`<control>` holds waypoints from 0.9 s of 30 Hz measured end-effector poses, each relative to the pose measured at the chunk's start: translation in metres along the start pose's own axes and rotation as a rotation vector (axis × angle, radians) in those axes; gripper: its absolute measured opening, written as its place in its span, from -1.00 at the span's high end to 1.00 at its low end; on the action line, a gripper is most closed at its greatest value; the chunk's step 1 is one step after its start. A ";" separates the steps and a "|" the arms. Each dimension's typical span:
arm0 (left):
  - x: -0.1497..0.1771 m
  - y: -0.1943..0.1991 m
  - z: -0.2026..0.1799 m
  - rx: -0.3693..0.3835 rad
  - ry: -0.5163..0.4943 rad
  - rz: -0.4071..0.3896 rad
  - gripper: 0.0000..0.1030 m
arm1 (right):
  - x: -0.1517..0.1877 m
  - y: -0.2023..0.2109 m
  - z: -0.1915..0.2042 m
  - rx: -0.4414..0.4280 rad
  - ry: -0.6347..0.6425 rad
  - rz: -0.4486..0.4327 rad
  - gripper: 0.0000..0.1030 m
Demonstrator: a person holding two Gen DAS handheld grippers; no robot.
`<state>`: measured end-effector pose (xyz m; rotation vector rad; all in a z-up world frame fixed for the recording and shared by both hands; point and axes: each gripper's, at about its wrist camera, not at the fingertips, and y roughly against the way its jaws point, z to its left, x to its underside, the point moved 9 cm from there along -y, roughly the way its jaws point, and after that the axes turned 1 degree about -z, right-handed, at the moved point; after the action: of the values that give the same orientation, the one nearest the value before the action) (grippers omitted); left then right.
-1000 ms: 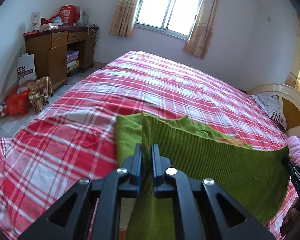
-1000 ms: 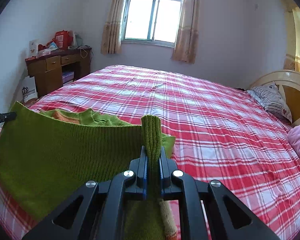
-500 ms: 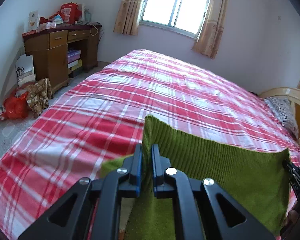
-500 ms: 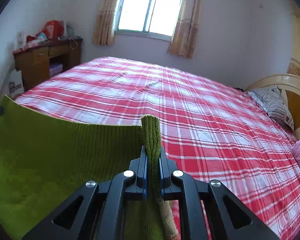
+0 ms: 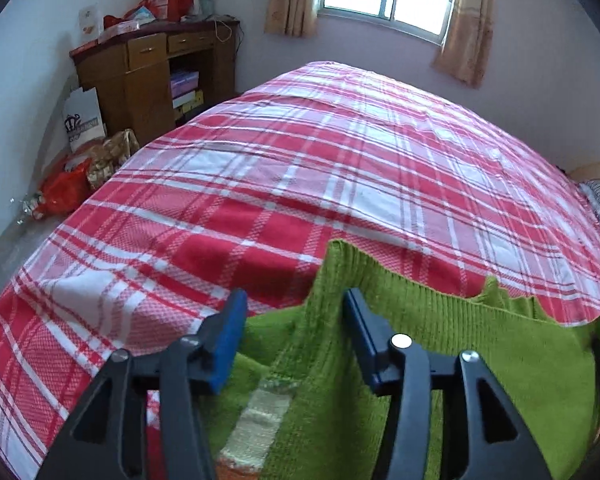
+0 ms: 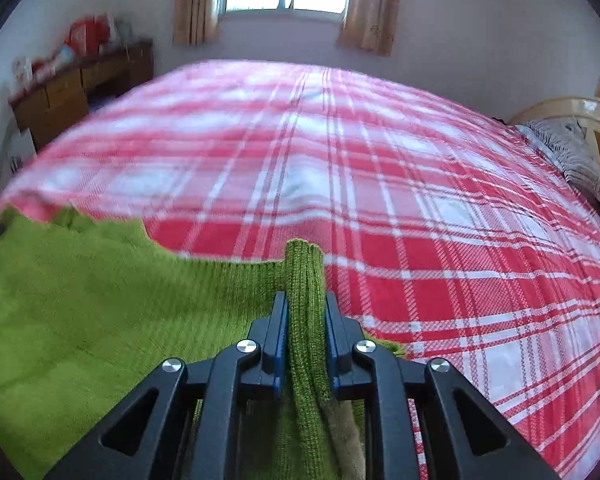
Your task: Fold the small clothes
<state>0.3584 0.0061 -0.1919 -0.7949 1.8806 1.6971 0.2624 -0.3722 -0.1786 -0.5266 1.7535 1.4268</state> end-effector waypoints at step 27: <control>0.155 0.137 0.010 -0.004 -0.295 -0.045 -0.58 | 0.159 0.138 0.028 -0.159 -0.011 0.099 0.66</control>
<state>0.1513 0.0090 -0.2022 -0.5485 1.6466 1.6875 0.0747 -0.2814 -0.2197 -0.5202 1.6868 1.6448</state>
